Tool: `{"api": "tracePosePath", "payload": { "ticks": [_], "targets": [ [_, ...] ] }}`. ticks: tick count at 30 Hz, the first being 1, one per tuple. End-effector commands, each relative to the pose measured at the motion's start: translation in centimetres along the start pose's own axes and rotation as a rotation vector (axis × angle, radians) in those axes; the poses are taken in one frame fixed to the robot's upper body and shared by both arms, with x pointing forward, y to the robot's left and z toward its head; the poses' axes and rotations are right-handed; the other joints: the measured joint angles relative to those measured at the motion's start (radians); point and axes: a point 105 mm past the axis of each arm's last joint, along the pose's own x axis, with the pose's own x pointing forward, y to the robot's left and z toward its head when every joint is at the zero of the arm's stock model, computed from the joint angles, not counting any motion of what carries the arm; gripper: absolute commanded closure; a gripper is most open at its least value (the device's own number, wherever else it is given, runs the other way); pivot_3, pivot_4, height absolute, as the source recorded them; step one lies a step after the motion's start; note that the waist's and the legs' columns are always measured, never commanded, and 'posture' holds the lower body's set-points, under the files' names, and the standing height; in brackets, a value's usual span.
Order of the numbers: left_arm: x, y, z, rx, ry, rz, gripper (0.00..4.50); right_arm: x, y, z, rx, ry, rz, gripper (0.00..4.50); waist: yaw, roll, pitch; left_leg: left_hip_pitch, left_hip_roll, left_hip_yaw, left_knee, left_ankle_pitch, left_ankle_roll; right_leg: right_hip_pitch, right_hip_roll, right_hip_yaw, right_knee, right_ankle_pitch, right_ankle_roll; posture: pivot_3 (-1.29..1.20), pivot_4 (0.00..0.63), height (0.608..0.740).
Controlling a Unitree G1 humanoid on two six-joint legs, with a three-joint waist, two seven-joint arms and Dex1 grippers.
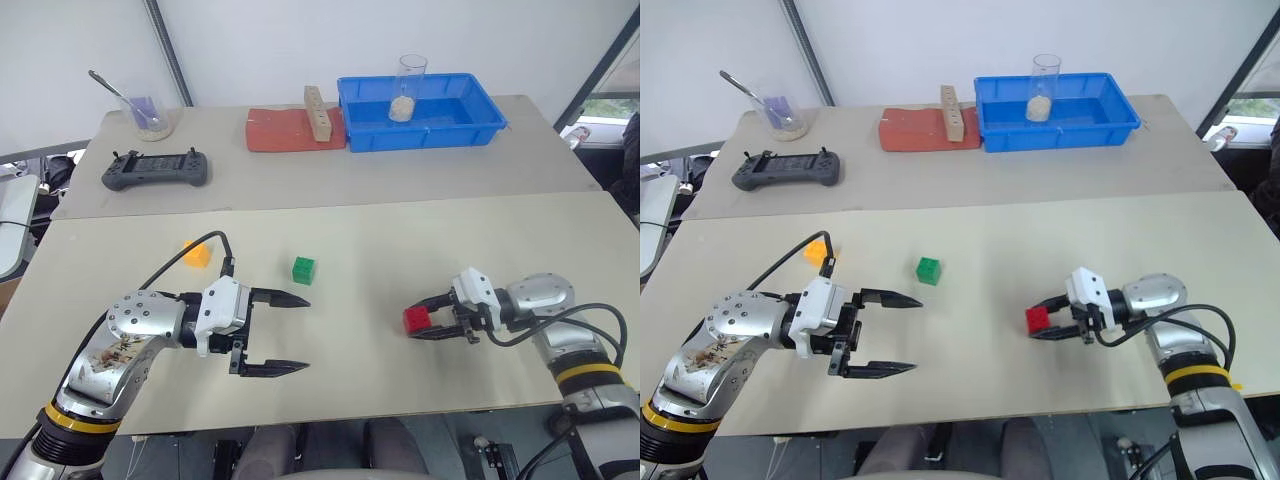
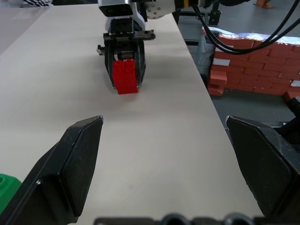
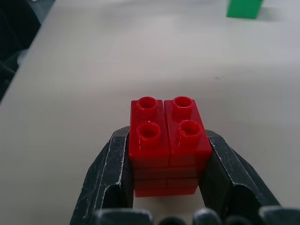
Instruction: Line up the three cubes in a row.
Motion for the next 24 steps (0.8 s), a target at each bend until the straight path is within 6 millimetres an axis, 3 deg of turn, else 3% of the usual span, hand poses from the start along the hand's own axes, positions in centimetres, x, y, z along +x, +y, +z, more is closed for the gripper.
{"api": "tracePosePath", "payload": {
  "ticks": [1, 3, 5, 11, 18, 24],
  "targets": [
    [0.2, -0.2, 1.0, 0.046, -0.015, -0.006, 0.0, -1.1, 0.9, -1.7, 0.019, 0.086, 0.05, 3.03, 0.003, 0.0, 0.0, 0.0, 0.0, 0.0, 0.0, 0.0, 0.0, 0.0, 0.0, 0.0, 0.0, 0.0, 0.0, 0.0, 0.15, 0.74],
    [0.4, -0.2, 0.9, 0.045, -0.018, -0.007, 0.0, -1.3, 0.8, -2.0, 0.011, 0.102, 0.048, 3.03, 0.003, 0.0, 0.0, 0.0, 0.0, 0.0, 0.001, 0.0, 0.0, 0.001, 0.0, 0.0, 0.0, 0.0, 0.0, 0.0, 0.15, 0.74],
    [0.5, -0.3, 0.9, 0.038, -0.021, -0.012, 0.0, -1.5, 0.6, -2.2, 0.001, 0.116, 0.047, 2.0, 0.004, 0.0, 0.0, 0.001, 0.0, 0.0, 0.001, 0.0, 0.0, 0.001, 0.0, 0.0, 0.0, 0.0, 0.0, 0.0, 0.15, 0.74],
    [0.5, -0.7, 0.2, 0.025, -0.025, -0.022, 0.0, -2.5, -0.1, -2.3, -0.025, 0.159, 0.035, 0.02, 0.002, 0.0, 0.0, 0.001, 0.0, 0.0, 0.001, 0.0, 0.0, 0.001, -0.001, 0.0, 0.0, 0.0, 0.0, 0.0, 0.15, 0.74],
    [0.6, -0.3, -0.6, 0.01, -0.029, 0.02, 0.0, -4.0, -0.2, -1.4, -0.009, 0.172, 0.019, 0.02, 0.003, 0.0, 0.0, 0.0, -0.001, 0.0, 0.001, 0.0, 0.001, 0.001, -0.002, 0.0, 0.0, 0.0, 0.0, 0.0, 0.15, 0.74],
    [1.0, 0.1, -0.2, 0.016, -0.035, 0.052, 0.0, -4.0, 0.6, -0.6, 0.035, 0.137, 0.001, 0.02, 0.002, 0.0, 0.0, -0.001, 0.0, 0.0, 0.0, 0.0, 0.001, 0.002, -0.002, 0.0, 0.001, 0.0, 0.0, 0.0, 0.15, 0.74]
  ]
}}
